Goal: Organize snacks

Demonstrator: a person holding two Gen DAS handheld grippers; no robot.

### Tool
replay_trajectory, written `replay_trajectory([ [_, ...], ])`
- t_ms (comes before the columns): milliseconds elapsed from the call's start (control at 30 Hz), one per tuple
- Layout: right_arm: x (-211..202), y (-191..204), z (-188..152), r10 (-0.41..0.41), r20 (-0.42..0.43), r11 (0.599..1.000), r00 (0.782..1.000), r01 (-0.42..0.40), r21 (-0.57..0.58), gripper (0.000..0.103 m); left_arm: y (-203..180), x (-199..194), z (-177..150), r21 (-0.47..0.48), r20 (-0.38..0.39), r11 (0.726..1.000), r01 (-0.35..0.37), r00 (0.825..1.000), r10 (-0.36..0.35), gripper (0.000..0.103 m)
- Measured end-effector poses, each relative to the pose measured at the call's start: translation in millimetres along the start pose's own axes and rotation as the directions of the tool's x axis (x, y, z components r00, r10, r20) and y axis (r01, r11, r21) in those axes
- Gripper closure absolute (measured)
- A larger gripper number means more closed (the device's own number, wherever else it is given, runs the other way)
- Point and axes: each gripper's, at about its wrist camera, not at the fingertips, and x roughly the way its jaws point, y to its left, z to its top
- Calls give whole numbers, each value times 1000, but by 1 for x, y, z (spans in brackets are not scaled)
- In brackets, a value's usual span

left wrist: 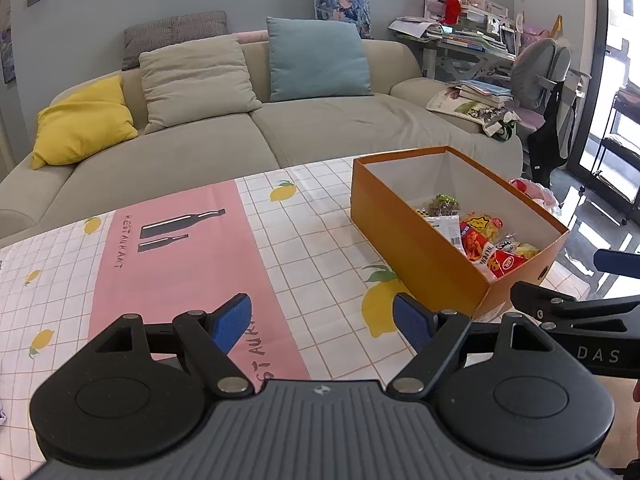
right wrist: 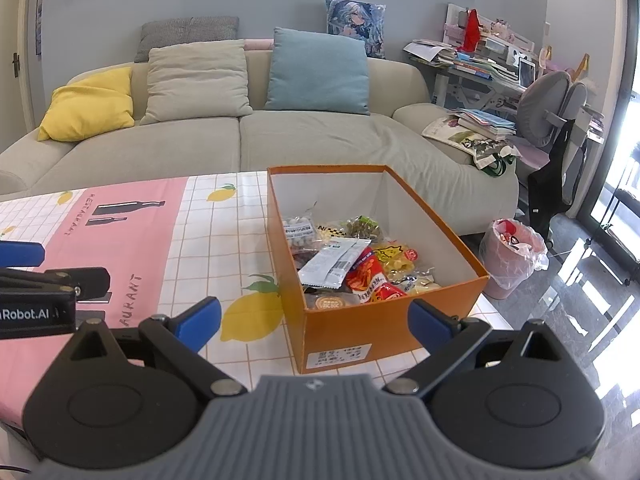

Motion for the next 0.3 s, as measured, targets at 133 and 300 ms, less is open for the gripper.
replay_trajectory([
  [133, 1, 1, 0, 1, -3, 1000, 1000, -1, -7, 6, 2, -1, -1, -6, 5, 1000, 0, 1000, 0, 9],
  [300, 5, 4, 1, 6, -14, 1000, 1000, -6, -16, 6, 9, 1, -1, -27, 3, 1000, 0, 1000, 0, 8],
])
